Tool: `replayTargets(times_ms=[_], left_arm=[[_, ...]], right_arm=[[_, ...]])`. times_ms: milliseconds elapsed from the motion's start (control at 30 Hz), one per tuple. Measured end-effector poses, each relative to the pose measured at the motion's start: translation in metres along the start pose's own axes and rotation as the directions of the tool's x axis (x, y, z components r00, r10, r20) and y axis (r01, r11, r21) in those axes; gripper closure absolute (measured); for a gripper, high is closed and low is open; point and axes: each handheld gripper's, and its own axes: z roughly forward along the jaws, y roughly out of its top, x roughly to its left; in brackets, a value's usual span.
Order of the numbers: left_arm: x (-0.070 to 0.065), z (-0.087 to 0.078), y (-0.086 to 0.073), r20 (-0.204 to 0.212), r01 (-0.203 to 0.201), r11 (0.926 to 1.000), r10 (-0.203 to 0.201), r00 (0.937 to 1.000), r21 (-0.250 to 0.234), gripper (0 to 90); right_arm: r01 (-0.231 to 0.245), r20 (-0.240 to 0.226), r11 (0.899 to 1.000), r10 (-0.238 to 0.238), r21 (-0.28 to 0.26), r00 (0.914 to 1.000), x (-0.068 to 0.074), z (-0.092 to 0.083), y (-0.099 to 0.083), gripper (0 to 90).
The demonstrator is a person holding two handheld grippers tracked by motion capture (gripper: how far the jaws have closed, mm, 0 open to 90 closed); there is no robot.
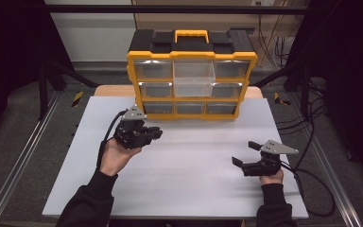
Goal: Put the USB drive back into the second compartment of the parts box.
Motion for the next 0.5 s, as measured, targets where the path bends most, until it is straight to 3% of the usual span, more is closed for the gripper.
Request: replayTargets(times_ms=[500], left_arm=[[0.001,-0.012,0.020,-0.011,-0.024,0.9996,0.023,0.9997,-0.015,79.1]], right_arm=[[0.000,0.000,1.000,0.000,-0.003,1.0000,0.000,0.000,0.000,2.7]])
